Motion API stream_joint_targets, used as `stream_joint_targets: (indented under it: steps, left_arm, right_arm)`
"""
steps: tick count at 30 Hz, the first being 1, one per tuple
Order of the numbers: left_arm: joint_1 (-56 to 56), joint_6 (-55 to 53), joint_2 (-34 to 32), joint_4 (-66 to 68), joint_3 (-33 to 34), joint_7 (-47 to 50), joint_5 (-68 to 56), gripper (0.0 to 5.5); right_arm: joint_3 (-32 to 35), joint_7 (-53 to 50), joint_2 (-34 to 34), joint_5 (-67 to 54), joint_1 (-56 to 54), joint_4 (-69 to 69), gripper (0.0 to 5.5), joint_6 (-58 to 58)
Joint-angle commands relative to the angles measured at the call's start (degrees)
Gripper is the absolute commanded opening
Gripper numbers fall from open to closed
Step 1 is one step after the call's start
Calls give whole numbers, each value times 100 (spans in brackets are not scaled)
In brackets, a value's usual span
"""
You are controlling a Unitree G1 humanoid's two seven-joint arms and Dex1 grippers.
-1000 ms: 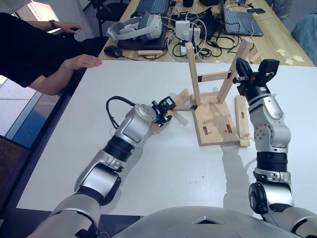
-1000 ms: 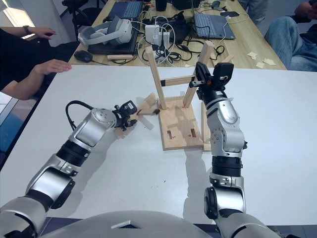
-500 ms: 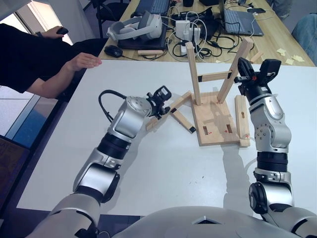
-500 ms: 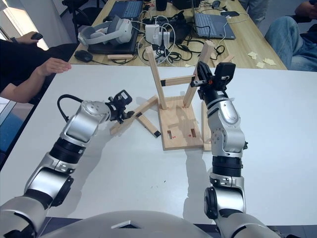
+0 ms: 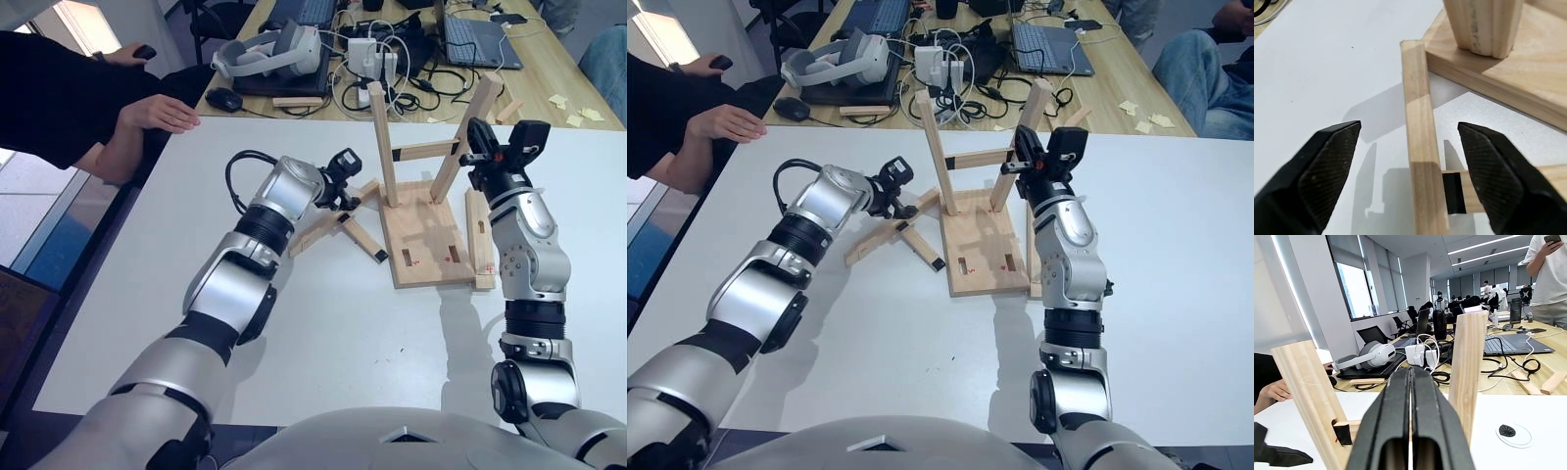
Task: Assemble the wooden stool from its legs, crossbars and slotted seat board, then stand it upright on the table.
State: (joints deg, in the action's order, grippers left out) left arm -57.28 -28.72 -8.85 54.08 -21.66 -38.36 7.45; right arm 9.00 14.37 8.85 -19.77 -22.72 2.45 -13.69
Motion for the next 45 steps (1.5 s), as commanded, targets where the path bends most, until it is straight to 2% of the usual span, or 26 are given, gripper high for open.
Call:
stream_joint_targets:
  steps: [1,6,10,26,33,41,45]
  left_arm:
    - [-400,403,399,900,19,-112,137,402]
    - [-650,737,694,1727,136,171,298,402]
    - [-657,854,699,2074,282,481,391,336]
    - [-550,1163,417,2216,18,-292,1118,108]
    - [-585,1206,441,2205,40,-394,1156,108]
    - [-862,1280,-669,2117,372,-928,998,105]
    - [-1042,1118,-1186,2054,797,-995,736,104]
  right_arm:
    - [-91,-4,-64,85,-49,81,0,72]
    - [-221,6,-142,160,-19,123,0,131]
    - [-346,27,-209,208,-2,121,0,133]
    - [-368,-2,-239,322,66,181,0,225]
    - [-362,-13,-242,340,66,183,0,238]
    - [50,-163,-251,148,-13,249,0,445]
    - [224,-235,-178,119,-166,339,0,494]
